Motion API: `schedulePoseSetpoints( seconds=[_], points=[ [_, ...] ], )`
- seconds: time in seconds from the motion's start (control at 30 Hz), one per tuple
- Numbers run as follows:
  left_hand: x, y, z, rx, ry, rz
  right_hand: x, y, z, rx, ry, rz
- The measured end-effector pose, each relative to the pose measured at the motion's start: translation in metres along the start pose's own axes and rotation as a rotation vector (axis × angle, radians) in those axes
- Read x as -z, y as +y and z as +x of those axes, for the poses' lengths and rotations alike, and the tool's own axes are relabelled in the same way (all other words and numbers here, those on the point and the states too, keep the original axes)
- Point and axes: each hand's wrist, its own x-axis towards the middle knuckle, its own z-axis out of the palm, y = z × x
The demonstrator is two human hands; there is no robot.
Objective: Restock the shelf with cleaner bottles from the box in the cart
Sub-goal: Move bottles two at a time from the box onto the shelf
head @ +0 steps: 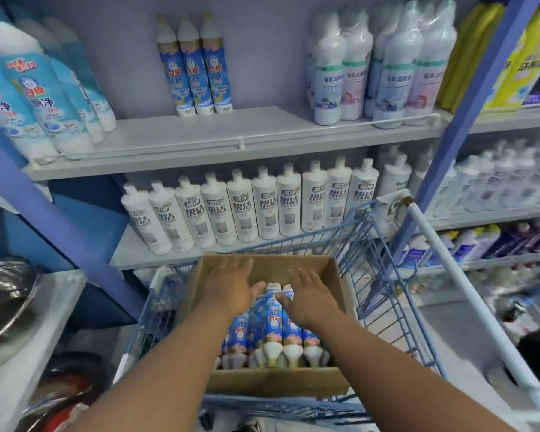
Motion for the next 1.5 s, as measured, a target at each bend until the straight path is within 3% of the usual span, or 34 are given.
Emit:
schedulePoseSetpoints(
  seconds=[0.37, 0.63, 0.8, 0.97, 1.13, 1.27, 1.5],
  points=[
    [-0.093, 0.003, 0.039, 0.059, -0.191, -0.113, -0.074, 0.023, 0.026, -0.151, -0.185, 0.122],
    [-0.143, 0.008, 0.047, 0.119, -0.382, -0.188, -0.119, 0.029, 0.043, -0.496, -0.313, 0.495],
    [-0.165, 0.014, 0.057, 0.223, -0.484, -0.435, -0.121, 0.023, 0.06, -0.632, -0.486, 0.612],
    [-0.204, 0.009, 0.07, 0.396, -0.603, -0.543, -0.16, 0.026, 0.078, -0.866, -0.381, 1.016],
    [-0.233, 0.015, 0.076, 0.649, -0.647, -1.03, -0.184, 0.022, 0.08, -1.098, -0.32, 1.369],
    [-0.246, 0.019, 0.079, 0.807, -0.679, -1.161, -0.181, 0.023, 0.08, -1.135, -0.32, 1.441],
    [-0.22, 0.002, 0.076, 0.707, -0.633, -1.232, -0.166, 0.025, 0.076, -1.01, -0.402, 1.486]
  ],
)
